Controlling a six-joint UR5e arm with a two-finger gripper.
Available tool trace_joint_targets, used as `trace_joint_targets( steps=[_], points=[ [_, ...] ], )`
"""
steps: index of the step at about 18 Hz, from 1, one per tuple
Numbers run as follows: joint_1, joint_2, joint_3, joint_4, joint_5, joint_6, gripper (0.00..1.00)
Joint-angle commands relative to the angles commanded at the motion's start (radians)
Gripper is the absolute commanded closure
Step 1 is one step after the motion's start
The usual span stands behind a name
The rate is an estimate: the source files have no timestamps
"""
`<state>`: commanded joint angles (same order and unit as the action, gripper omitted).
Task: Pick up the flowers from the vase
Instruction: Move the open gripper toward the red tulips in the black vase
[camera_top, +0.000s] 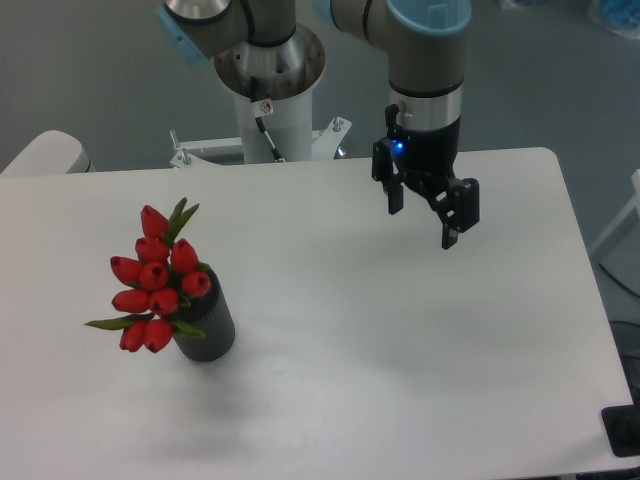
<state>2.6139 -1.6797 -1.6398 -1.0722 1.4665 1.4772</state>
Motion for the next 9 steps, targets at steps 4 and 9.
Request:
trace_joint_targets(
  steps=[4, 9],
  points=[
    [-0.018, -0.002, -0.005, 0.003, -0.005, -0.008, 0.00],
    [-0.017, -0.002, -0.009, 0.003, -0.064, -0.012, 0.00]
  ],
)
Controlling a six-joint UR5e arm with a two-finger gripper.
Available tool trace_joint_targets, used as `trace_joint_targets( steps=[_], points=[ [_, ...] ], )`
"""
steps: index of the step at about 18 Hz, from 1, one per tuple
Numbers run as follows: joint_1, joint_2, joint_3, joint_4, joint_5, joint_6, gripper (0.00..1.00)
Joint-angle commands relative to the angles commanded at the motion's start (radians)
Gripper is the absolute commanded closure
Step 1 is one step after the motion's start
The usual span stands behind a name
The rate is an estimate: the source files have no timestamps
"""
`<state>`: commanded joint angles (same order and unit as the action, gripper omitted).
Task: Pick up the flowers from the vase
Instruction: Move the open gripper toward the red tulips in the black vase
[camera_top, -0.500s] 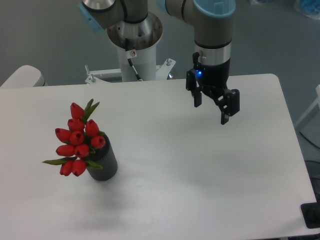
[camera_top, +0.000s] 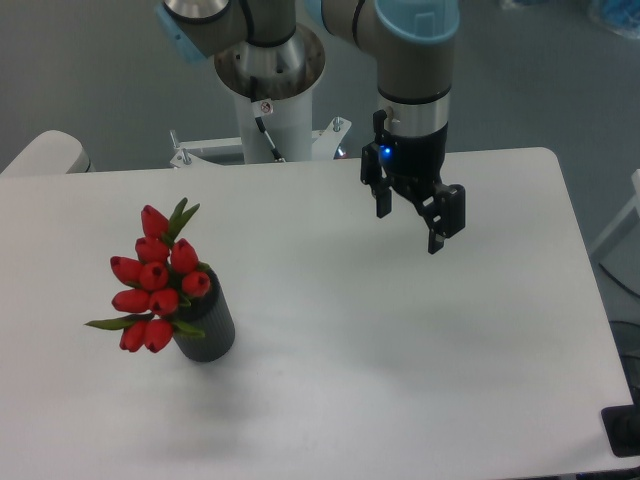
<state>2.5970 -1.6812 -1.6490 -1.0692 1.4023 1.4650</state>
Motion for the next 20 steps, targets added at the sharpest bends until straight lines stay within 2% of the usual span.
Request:
trace_joint_targets(
  steps=[7, 11, 17, 20],
  points=[
    [0.006, 0.000, -0.049, 0.006, -0.095, 0.000, 0.00],
    [-0.006, 0.008, -0.061, 0.006, -0.114, -0.037, 0.00],
    [-0.003, 0.029, -0.175, 0.051, -0.331, -0.080, 0.00],
    [-0.005, 0.047, -0.228, 0.054, -0.405, -0.152, 0.00]
  ],
)
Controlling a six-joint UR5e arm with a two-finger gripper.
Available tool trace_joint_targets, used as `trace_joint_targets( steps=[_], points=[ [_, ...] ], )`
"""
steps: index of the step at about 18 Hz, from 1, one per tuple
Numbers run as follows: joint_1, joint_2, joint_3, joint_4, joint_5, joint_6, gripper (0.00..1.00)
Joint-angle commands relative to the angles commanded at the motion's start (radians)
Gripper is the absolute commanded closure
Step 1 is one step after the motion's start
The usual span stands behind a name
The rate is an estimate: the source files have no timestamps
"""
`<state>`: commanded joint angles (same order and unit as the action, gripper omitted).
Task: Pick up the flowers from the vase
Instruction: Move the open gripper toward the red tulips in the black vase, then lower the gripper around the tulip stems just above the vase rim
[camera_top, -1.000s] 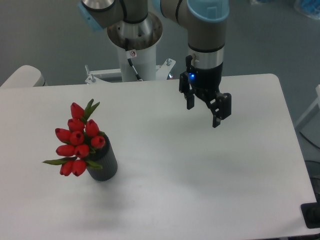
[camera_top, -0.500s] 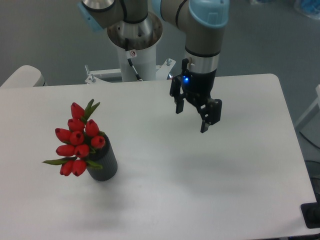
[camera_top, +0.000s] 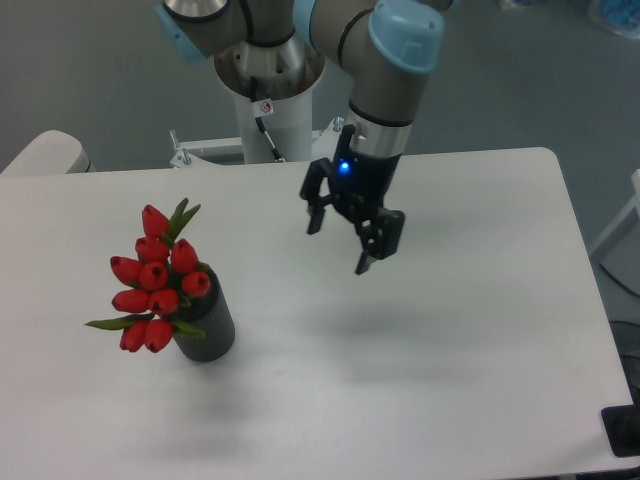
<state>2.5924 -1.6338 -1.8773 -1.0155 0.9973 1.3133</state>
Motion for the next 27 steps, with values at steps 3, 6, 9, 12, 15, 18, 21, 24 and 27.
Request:
trace_joint_targets(
  steps=[3, 6, 9, 12, 15, 18, 21, 24, 27],
  points=[
    [0.000, 0.026, -0.061, 0.011, -0.107, -0.032, 0.00],
    [-0.002, 0.040, -0.092, 0.020, -0.224, -0.165, 0.00],
    [-0.006, 0.041, -0.124, 0.046, -0.262, -0.200, 0.00],
    [-0.047, 0.040, -0.169, 0.129, -0.278, -0.203, 0.00],
    [-0.063, 0.034, -0.180, 0.170, -0.308, -0.198, 0.00],
    [-0.081, 0.025, -0.180, 0.193, -0.315, -0.198, 0.00],
    [-0.109, -0.003, -0.175, 0.238, -0.315, -0.197, 0.00],
    [-0.132, -0.035, -0.166, 0.279, -0.312, -0.189, 0.00],
    [-0.137, -0.049, -0.160, 0.284, -0.312, -0.186, 0.00]
  ],
)
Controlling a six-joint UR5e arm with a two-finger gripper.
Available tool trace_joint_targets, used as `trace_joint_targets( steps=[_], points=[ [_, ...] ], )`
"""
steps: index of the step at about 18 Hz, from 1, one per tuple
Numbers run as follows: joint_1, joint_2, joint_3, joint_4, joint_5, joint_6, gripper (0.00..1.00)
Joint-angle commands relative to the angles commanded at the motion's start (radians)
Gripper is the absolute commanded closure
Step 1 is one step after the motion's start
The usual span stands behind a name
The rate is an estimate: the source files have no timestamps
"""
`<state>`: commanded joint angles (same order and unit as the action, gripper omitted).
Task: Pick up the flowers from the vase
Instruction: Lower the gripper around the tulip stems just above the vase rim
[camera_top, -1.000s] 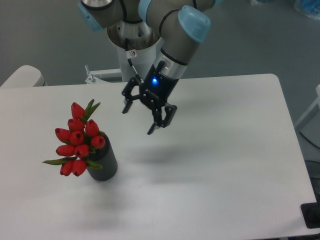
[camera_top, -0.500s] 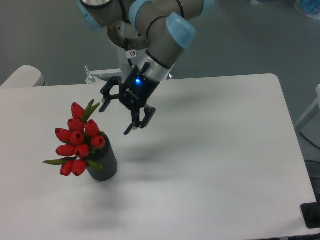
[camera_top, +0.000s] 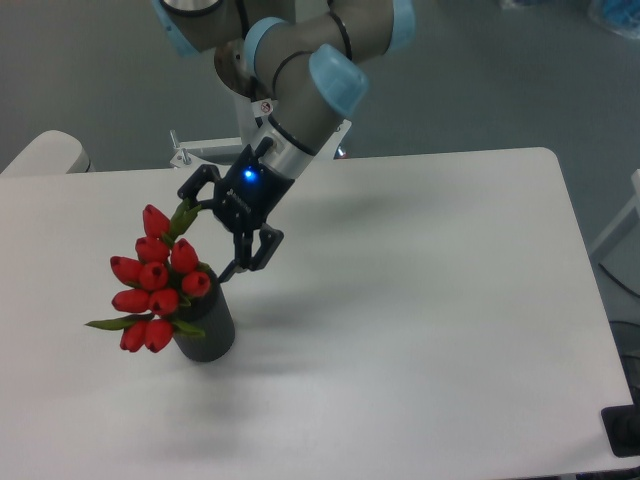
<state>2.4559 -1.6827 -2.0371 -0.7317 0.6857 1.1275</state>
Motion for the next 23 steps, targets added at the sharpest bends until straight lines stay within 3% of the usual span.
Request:
trace_joint_targets(
  steps=[23],
  points=[
    [-0.060, -0.060, 0.034, 0.002, 0.008, -0.002, 0.00]
  ],
)
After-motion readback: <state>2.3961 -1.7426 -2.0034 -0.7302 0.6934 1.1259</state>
